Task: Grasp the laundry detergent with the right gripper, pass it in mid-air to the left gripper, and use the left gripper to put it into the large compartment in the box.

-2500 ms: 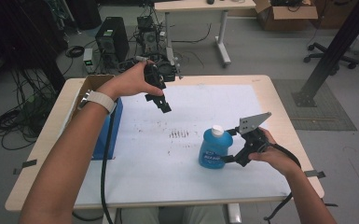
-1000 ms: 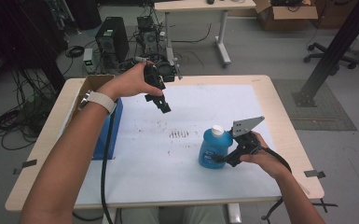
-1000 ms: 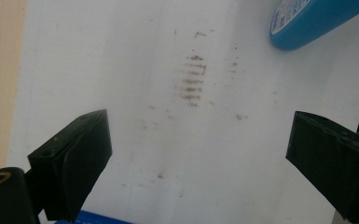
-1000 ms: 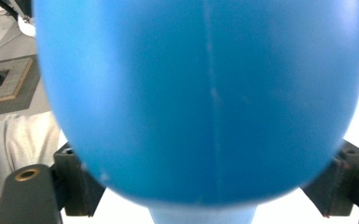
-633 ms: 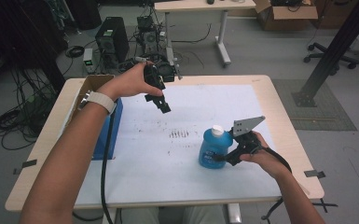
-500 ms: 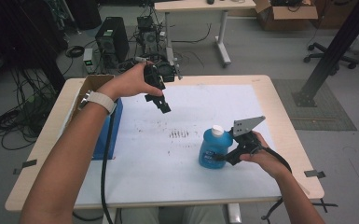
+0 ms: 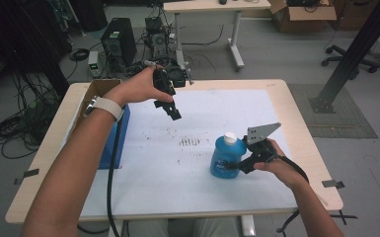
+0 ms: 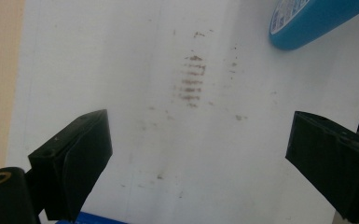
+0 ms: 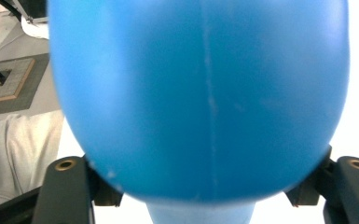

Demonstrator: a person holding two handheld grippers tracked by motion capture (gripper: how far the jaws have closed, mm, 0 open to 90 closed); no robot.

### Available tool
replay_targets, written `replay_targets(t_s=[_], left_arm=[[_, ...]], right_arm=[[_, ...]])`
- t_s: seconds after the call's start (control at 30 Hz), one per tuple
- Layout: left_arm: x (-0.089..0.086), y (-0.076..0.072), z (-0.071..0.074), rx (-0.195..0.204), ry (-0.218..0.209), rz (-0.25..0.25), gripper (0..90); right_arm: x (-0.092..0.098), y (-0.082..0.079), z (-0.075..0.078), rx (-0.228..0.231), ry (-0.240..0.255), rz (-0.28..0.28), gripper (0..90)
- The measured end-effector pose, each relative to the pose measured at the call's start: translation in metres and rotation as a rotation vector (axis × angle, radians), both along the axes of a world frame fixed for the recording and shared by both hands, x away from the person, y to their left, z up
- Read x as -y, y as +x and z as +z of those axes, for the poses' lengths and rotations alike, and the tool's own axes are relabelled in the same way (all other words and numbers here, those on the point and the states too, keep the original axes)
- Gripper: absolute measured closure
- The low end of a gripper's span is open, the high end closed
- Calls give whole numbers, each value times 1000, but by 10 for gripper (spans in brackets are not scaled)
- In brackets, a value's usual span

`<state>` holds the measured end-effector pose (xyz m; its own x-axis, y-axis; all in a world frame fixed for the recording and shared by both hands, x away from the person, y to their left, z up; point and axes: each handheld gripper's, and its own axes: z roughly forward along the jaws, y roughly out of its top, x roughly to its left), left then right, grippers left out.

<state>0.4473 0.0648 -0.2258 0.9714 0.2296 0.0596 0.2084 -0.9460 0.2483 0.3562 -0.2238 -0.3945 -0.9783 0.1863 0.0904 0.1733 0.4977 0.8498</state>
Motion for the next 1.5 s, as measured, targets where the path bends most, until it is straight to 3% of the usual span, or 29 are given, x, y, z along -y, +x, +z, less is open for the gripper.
replay_targets(t_s=[0.37, 0.77, 0.93, 1.3, 1.5], left_arm=[[0, 0, -1, -3, 0, 0, 71], [-1, -2, -1, 2, -2, -4, 72], [-3, -5, 2, 2, -17, -5, 73], [-6, -17, 13, 14, -29, -22, 70], [-5, -30, 24, 6, -41, -23, 67]], right_arm=[[-1, -1, 0, 18, -7, 22, 415], [-1, -2, 3, 47, -1, 26, 433], [1, -1, 16, 56, 37, 17, 433], [2, -2, 51, 66, 37, 7, 433], [2, -4, 68, 44, 28, 0, 434]])
